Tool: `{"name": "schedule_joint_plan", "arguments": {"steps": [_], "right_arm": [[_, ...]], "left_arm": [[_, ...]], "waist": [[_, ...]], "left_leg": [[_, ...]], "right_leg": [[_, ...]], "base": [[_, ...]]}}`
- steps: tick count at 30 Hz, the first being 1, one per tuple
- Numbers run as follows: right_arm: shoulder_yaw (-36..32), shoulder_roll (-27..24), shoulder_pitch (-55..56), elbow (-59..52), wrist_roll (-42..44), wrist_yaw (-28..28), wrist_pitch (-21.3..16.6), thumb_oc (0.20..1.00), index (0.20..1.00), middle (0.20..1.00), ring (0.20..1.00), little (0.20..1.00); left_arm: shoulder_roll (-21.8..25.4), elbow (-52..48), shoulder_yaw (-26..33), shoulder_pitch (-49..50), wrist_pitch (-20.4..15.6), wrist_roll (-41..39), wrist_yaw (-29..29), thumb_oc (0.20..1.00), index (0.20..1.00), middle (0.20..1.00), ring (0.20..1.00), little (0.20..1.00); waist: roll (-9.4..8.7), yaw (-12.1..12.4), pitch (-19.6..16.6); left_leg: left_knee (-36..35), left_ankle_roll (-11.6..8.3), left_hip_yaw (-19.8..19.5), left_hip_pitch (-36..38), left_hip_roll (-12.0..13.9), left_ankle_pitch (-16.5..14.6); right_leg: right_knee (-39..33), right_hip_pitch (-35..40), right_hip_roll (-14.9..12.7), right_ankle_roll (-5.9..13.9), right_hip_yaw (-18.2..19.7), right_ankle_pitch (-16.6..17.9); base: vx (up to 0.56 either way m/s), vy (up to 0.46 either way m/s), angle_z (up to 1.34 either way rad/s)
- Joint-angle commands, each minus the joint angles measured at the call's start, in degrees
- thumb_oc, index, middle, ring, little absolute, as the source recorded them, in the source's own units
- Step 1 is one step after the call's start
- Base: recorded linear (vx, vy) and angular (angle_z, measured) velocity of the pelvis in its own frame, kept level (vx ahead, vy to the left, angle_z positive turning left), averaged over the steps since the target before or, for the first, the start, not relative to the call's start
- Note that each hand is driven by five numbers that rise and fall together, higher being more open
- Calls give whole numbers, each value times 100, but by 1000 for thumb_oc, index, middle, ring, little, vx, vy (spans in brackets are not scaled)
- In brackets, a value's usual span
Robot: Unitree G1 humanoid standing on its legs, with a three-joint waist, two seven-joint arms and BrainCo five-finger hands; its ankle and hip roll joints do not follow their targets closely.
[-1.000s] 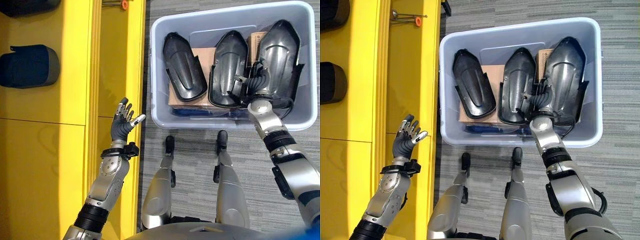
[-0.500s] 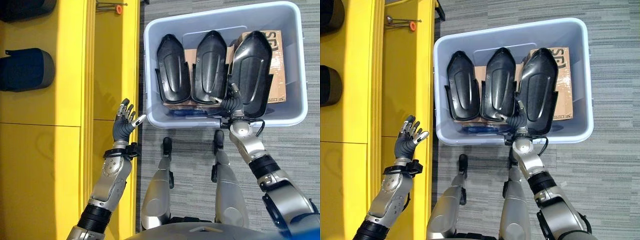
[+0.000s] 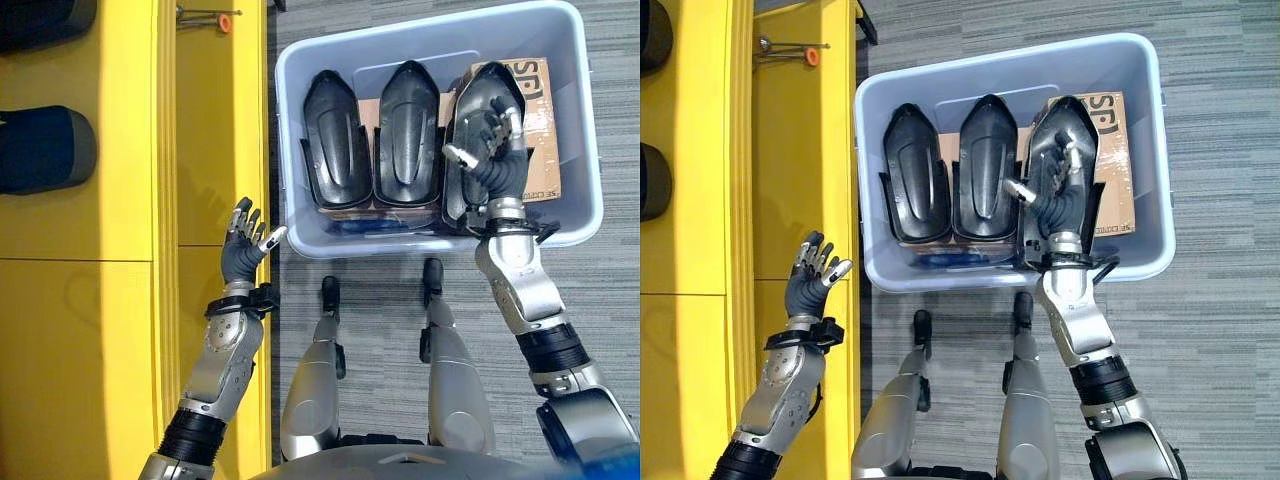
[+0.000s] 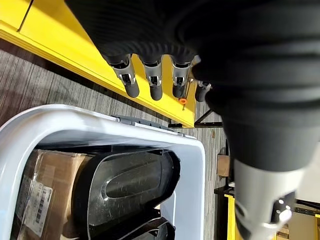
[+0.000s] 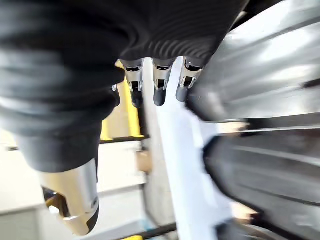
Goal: Move parts from the plastic box to the shelf.
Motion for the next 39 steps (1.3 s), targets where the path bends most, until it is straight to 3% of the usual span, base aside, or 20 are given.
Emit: {"name": "schedule_joint_plan", "arguments": {"steps": [1, 13, 22, 39], "right_arm": [[-219, 144, 164, -550, -3, -211, -523, 1000, 1000, 1000, 1000, 1000], [-631, 69, 283, -702, -148, -685, -610, 1000, 1000, 1000, 1000, 1000], [-837, -173, -52, 395, -361, -1140, -341, 1000, 1000, 1000, 1000, 1000], [-487, -894, -734, 2539, -607, -1096, 139, 1000, 1000, 1000, 1000, 1000]], "left_arm": [[282, -439, 55, 111, -169, 134, 95, 1000, 1000, 1000, 1000, 1000], [297, -541, 20, 215, -237, 123, 128, 1000, 1000, 1000, 1000, 1000], [320, -458, -33, 163, -307, 89, 98, 1000, 1000, 1000, 1000, 1000], [468, -411, -134, 180, -369, 27, -23, 1000, 1000, 1000, 1000, 1000]], "waist": [[-309, 105, -198], [-272, 13, -219], [-191, 69, -204], [-95, 233, -121]], "left_leg": [[29, -8, -163, 402, 4, -435], [29, -21, -129, 425, 25, -467], [29, -25, -154, 369, 19, -447], [29, -11, -239, 246, -4, -384]], "right_leg": [[518, -266, -572, 623, -504, -273], [550, -335, -545, 631, -459, -290], [588, -408, -561, 618, -471, -301], [690, -561, -578, 570, -517, -352]], "base": [[0, 0, 0], [0, 0, 0], [0, 0, 0], [0, 0, 0]]}}
